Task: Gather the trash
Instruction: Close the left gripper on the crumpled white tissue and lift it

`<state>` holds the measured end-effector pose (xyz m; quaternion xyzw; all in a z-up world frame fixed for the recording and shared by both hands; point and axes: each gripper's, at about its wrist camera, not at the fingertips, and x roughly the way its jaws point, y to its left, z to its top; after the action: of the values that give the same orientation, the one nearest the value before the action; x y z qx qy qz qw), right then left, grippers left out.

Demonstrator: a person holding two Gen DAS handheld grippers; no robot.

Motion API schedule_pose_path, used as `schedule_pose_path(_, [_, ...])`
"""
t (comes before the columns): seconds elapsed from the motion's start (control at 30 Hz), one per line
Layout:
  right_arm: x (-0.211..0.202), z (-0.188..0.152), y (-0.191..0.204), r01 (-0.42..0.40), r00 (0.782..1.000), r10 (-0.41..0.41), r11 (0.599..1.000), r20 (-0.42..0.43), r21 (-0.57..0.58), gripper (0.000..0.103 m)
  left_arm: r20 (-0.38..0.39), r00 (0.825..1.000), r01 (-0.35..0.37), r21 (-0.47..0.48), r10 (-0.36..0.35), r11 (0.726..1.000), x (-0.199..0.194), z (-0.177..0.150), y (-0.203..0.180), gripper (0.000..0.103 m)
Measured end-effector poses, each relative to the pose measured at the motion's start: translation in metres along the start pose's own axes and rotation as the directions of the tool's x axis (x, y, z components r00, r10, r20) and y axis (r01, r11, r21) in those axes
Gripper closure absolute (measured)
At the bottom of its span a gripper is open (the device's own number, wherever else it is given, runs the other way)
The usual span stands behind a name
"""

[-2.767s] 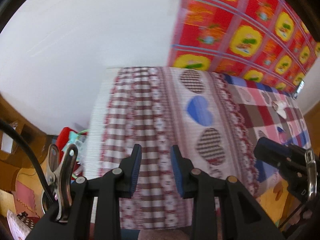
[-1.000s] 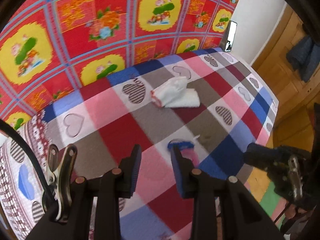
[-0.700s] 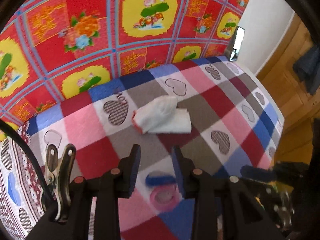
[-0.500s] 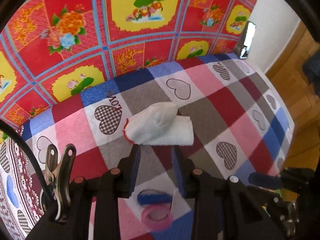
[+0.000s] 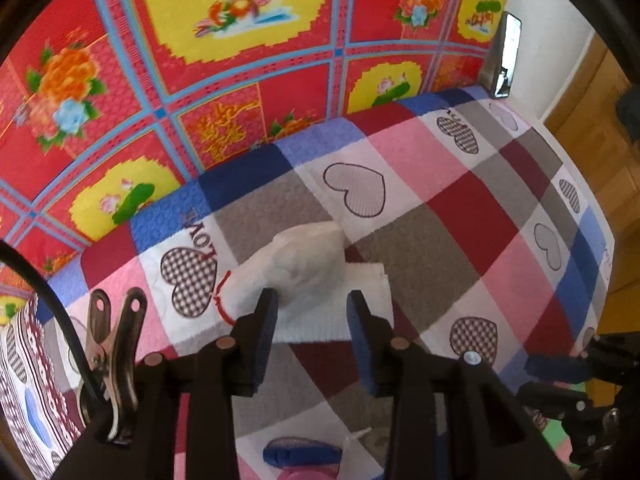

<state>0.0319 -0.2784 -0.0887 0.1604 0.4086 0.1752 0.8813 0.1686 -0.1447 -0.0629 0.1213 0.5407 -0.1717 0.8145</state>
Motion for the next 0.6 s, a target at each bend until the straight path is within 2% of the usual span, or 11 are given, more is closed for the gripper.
schedule_pose_path(0.37, [0.003, 0.007, -0.009, -0.005, 1.0, 0.005, 1.0, -0.011, 0.005, 0.082, 0.0, 0.999, -0.038, -0.023, 0.038, 0.999, 0.021, 0.021, 0.012, 0.066])
schedule_pose_path(0.6, [0.006, 0.007, -0.012, 0.001, 1.0, -0.001, 1.0, -0.024, 0.014, 0.082, -0.013, 1.0, -0.022, -0.062, 0.021, 0.998, 0.035, 0.033, 0.019, 0.066])
